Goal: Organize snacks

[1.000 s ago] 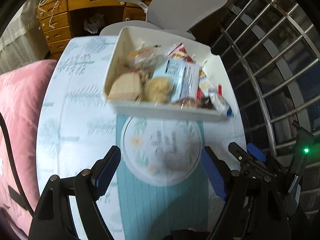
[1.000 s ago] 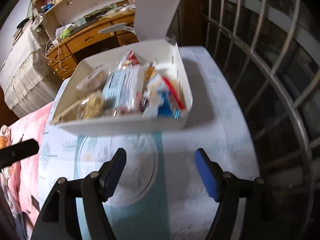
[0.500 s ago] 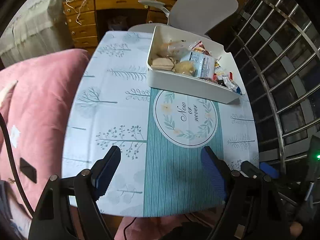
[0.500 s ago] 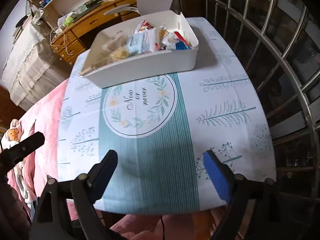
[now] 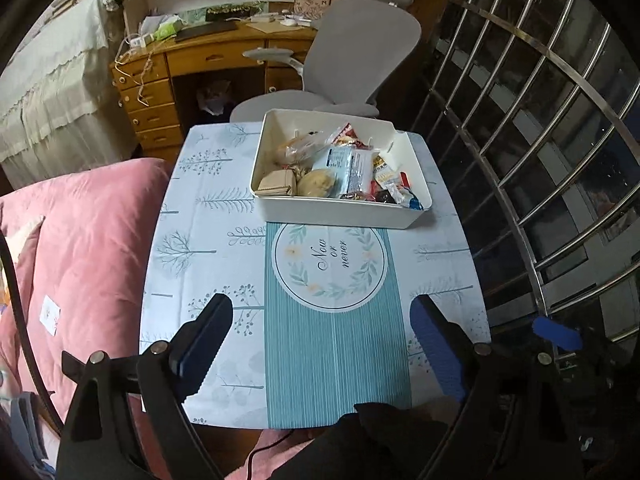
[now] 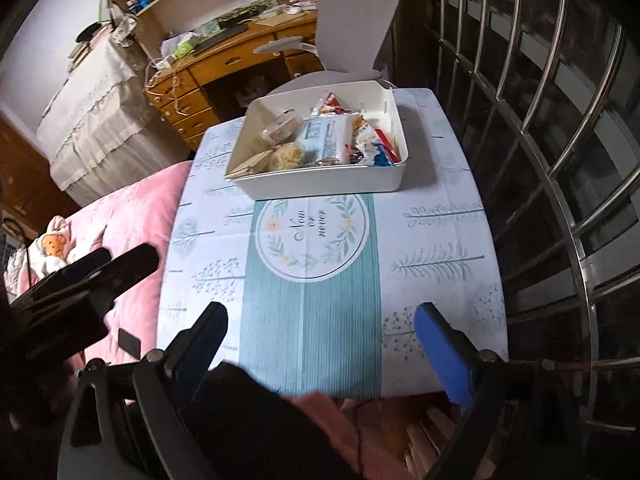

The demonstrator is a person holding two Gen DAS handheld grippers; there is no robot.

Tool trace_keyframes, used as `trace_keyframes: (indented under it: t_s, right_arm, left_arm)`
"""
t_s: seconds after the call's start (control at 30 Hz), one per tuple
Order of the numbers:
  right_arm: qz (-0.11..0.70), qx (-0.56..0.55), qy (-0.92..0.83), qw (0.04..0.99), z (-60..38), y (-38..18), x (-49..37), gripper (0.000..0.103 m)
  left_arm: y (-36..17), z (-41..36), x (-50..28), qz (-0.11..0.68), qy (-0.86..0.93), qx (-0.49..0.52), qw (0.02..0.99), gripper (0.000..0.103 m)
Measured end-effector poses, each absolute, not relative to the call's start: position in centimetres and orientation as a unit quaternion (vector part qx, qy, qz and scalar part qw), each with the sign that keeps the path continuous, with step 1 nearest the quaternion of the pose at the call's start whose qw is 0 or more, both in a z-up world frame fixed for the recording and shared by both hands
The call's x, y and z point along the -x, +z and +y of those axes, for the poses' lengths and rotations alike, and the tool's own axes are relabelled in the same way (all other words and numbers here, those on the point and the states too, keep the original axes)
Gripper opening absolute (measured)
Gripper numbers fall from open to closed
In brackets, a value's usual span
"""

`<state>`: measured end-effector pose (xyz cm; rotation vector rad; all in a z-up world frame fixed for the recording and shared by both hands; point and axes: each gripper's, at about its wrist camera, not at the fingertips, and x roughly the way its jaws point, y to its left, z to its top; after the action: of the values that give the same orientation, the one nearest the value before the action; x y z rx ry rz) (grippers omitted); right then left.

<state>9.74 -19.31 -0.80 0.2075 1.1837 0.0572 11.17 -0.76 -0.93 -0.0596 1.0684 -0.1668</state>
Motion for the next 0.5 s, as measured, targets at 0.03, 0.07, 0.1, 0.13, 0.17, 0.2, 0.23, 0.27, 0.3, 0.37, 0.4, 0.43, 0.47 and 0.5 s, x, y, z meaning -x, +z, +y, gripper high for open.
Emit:
trace_keyframes:
  t_s: [0.03,0.07,0.1,0.13,0.17,0.2,0.23,0.27,0.3,0.37,0.4,0.43,0.47,0.5]
  right_arm:
    - [0.555,-0.094,0.024,0.826,-19.3,-0.7,-9.4,0.095]
    - [0.555,-0.092,0.021,0.827,-19.3,-0.6,-9.2,0.095]
    - [0.553,-0.093,0.018,0.828,-19.3,-0.7,-8.9,0.096]
    - [0.552,-0.094,0.016,0.829,-19.4,-0.7,-8.7,0.099]
    - [0.551,-0.092,0.012,0.83,-19.5,-0.8,-8.6,0.101]
    - [0.55,-0.089,0.004,0.83,-19.6,-1.0,-8.5,0.103]
    - [0.547,-0.089,-0.002,0.832,-19.6,-1.0,-8.3,0.103]
    - [0.54,-0.091,-0.007,0.837,-19.8,-1.0,-8.1,0.103]
    - [0.537,-0.091,-0.011,0.839,-19.8,-1.1,-7.9,0.103]
    - [0.54,-0.092,-0.014,0.837,-19.8,-1.6,-7.7,0.103]
    - [0.544,-0.093,-0.014,0.834,-19.8,-1.9,-7.7,0.103]
    - [0.546,-0.093,-0.014,0.833,-19.6,-2.0,-7.7,0.103]
    - [0.546,-0.094,-0.013,0.832,-19.6,-2.1,-7.6,0.103]
    - [0.544,-0.093,-0.013,0.834,-19.6,-2.0,-7.5,0.103]
  left_arm:
    - [-0.8,-0.9,-11.0,0.508,-0.074,0.027,0.858,0.092]
    - [-0.8,-1.1,-10.9,0.507,-0.068,0.024,0.859,0.092]
    - [-0.8,-1.2,-10.8,0.506,-0.064,0.021,0.86,0.093]
    - [-0.8,-1.5,-10.7,0.505,-0.061,0.016,0.861,0.094]
    - [-0.9,-1.6,-10.6,0.503,-0.06,0.013,0.862,0.094]
    - [-0.9,-1.7,-10.4,0.499,-0.059,0.01,0.864,0.096]
    - [-0.9,-1.8,-10.1,0.495,-0.058,0.006,0.867,0.098]
    - [-1.0,-1.9,-9.8,0.49,-0.056,0.002,0.87,0.101]
    - [-1.0,-2.0,-9.7,0.487,-0.054,-0.001,0.872,0.102]
    - [-1.3,-2.1,-9.6,0.49,-0.053,-0.004,0.87,0.102]
    - [-1.4,-2.2,-9.5,0.492,-0.054,-0.006,0.869,0.102]
    - [-1.5,-2.3,-9.4,0.493,-0.056,-0.009,0.868,0.102]
    - [-1.6,-2.4,-9.4,0.494,-0.058,-0.011,0.868,0.102]
    - [-1.7,-2.6,-9.3,0.494,-0.06,-0.015,0.867,0.102]
